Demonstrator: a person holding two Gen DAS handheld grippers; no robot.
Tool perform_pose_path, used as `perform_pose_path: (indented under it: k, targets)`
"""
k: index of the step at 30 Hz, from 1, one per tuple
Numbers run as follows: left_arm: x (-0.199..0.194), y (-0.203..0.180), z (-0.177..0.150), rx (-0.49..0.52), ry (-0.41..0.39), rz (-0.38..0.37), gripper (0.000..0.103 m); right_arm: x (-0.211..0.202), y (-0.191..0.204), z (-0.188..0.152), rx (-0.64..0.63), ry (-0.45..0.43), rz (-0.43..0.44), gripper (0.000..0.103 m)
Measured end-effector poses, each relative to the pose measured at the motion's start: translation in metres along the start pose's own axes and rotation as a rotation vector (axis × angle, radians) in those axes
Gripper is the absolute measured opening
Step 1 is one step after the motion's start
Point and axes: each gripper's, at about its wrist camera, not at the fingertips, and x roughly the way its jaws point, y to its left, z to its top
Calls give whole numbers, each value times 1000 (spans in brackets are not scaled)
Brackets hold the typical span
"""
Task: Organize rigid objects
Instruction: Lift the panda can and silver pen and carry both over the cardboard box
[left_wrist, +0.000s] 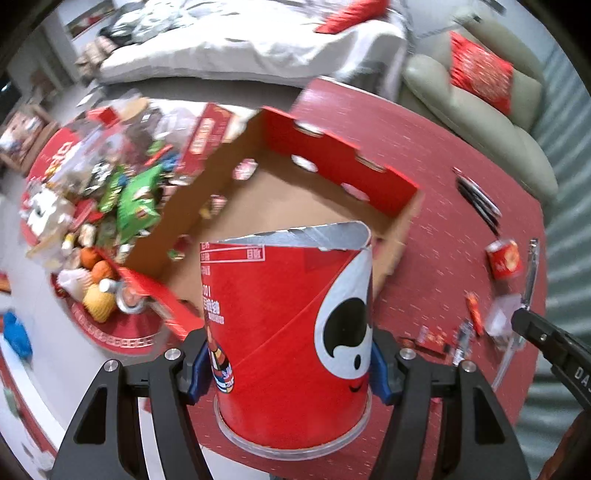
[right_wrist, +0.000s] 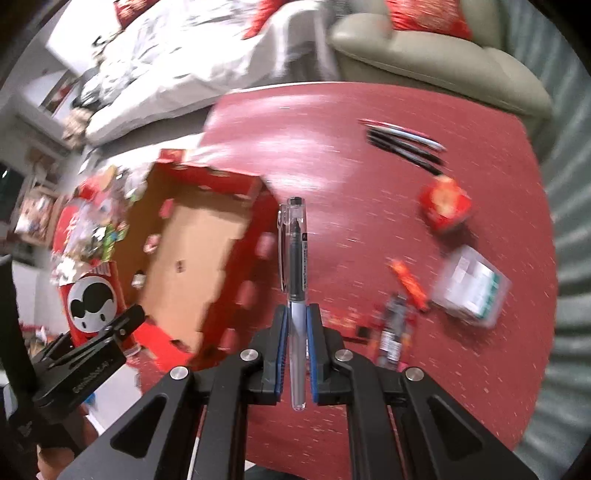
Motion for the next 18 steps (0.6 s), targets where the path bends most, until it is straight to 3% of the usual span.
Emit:
perform_pose_path:
  k: [10,18]
  targets:
    - [11,68,29,-121,-26,105,70,40,103,31,-193,40,124,11]
    - [36,81,42,-142,13,119,70,69,134,46,-255,62,98,11]
